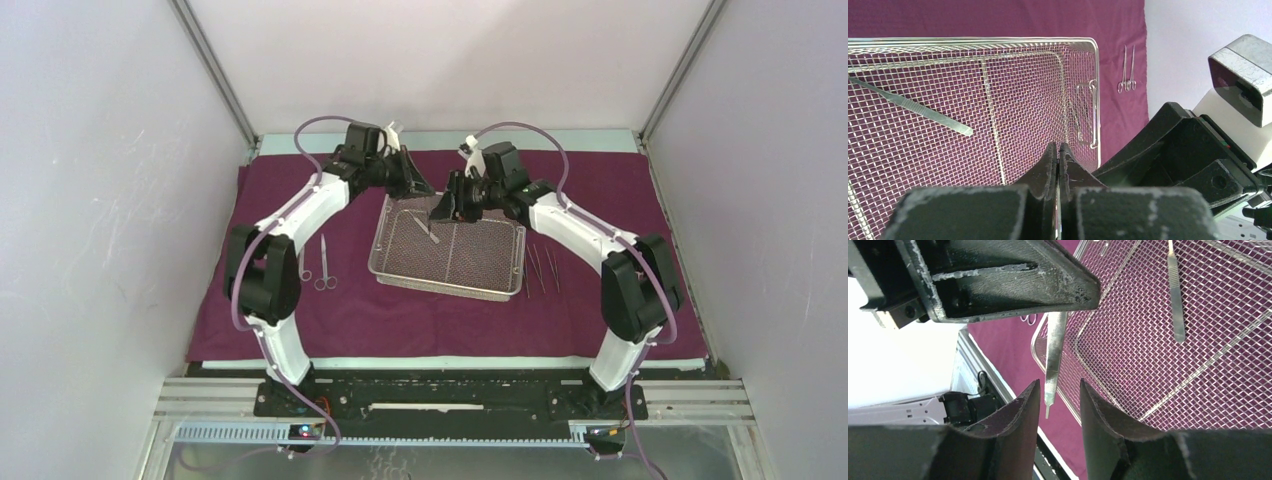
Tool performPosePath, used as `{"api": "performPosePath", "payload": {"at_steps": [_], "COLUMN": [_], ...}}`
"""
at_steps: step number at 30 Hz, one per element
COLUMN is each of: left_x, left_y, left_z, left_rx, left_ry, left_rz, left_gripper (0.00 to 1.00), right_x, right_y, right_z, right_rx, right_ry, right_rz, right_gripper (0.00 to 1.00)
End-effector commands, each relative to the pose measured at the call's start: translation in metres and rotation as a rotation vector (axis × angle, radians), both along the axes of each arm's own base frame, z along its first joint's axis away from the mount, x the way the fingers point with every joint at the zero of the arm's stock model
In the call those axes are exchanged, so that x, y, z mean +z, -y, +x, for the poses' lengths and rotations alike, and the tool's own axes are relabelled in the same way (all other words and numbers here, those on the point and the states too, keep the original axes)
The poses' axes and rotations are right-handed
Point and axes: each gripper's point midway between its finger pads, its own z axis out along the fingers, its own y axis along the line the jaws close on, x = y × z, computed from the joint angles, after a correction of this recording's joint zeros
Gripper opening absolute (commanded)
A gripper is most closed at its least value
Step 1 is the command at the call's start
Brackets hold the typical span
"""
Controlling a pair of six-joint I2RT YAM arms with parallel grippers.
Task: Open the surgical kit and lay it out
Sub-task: Pick up the medical item from the container, then adjust the container in the surgical kit.
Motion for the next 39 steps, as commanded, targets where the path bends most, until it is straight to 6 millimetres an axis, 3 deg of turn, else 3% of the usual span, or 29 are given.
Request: {"api": "performPosePath", "payload": {"at_steps": [1, 10, 14, 18, 23, 29, 32, 35, 39], "left_x": [0.049, 0.06, 0.058, 0.057, 0.049, 0.021, 0.006, -0.014, -0.04], "left_y": [0.009, 0.007, -0.01, -0.046, -0.115, -0.211, -0.244, -0.256, -0.254], "left_z": [-0.007, -0.01, -0.011, -0.017, -0.035, -0.056, -0.06, -0.061, -0.056], "left_rx": [-0.055, -0.06, -0.019, 0.066, 0.222, 0.462, 0.541, 0.554, 0.53], "left_ry": [0.129, 0.165, 0.159, 0.153, 0.136, 0.071, 0.026, -0.027, -0.098], "left_rz": [-0.138, -0.164, -0.104, 0.024, 0.218, 0.577, 0.734, 0.813, 0.837], "left_gripper": [0.0, 0.0, 0.0, 0.0, 0.0, 0.0, 0.0, 0.0, 0.0], "right_x": [0.032, 0.038, 0.037, 0.033, 0.028, 0.027, 0.026, 0.02, 0.009], "right_y": [-0.008, -0.023, -0.014, 0.007, 0.028, 0.041, 0.045, 0.053, 0.073], "right_z": [-0.009, -0.021, -0.017, -0.01, -0.002, 0.002, 0.003, 0.005, 0.014], "right_rx": [0.032, 0.067, 0.036, -0.022, -0.06, -0.087, -0.09, -0.111, -0.181], "right_ry": [0.049, 0.026, 0.042, 0.078, 0.077, 0.104, 0.117, 0.118, 0.122], "right_rz": [0.09, 0.141, 0.108, 0.021, -0.014, -0.039, -0.052, -0.09, -0.176], "right_gripper": [0.41, 0.38, 0.51, 0.6, 0.6, 0.6, 0.59, 0.59, 0.6]}}
